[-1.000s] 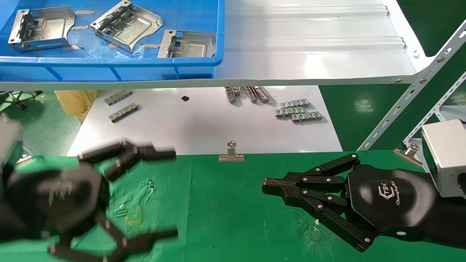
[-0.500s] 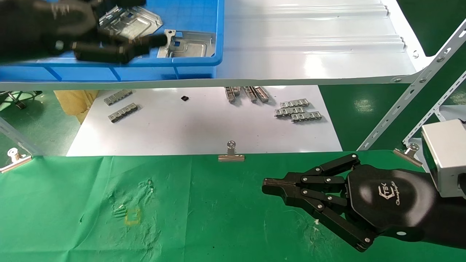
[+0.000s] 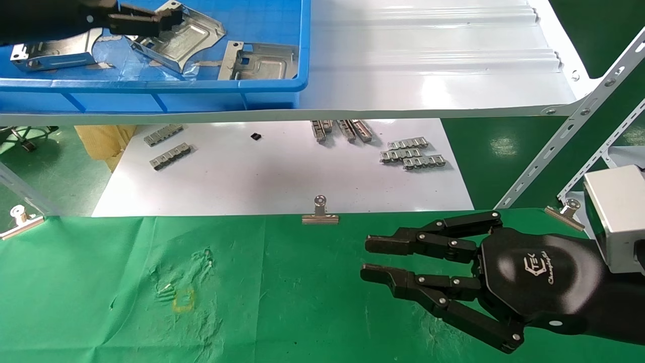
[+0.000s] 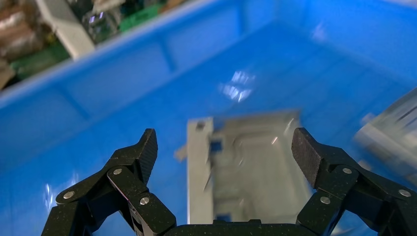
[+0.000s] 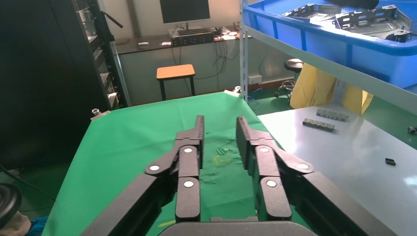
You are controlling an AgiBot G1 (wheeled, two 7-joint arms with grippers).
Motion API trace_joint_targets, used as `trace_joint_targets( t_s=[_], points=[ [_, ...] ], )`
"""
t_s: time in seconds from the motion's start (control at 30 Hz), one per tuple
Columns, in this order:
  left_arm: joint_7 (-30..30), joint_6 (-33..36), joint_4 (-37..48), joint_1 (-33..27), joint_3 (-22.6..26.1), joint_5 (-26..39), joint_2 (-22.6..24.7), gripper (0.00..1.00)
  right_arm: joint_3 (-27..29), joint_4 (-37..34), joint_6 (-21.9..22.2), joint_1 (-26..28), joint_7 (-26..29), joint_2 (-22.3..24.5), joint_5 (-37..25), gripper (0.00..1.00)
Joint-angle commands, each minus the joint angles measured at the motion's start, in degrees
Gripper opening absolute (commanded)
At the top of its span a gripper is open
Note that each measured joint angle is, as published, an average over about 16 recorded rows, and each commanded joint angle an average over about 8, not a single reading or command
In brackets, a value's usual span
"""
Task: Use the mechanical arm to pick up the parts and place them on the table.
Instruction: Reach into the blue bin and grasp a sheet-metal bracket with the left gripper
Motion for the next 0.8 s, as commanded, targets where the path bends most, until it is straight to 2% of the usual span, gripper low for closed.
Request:
trace_joint_targets(
  t_s=[0.03,0.33,0.8],
  points=[
    [0.39,-2.18,2.85,-0.9,0.78,1.37,1.14,0.0,0.0,0.0,0.0,0.0,0.0,0.0,0.0,1.0],
    [-0.15,-3.4,7.41,-2.46,1.23,2.08,2.7,0.0,0.0,0.0,0.0,0.0,0.0,0.0,0.0,1.0],
    [-0.13,-3.87,9.23,-3.06,1.8,2.91,2.51,0.0,0.0,0.0,0.0,0.0,0.0,0.0,0.0,1.0]
  ],
)
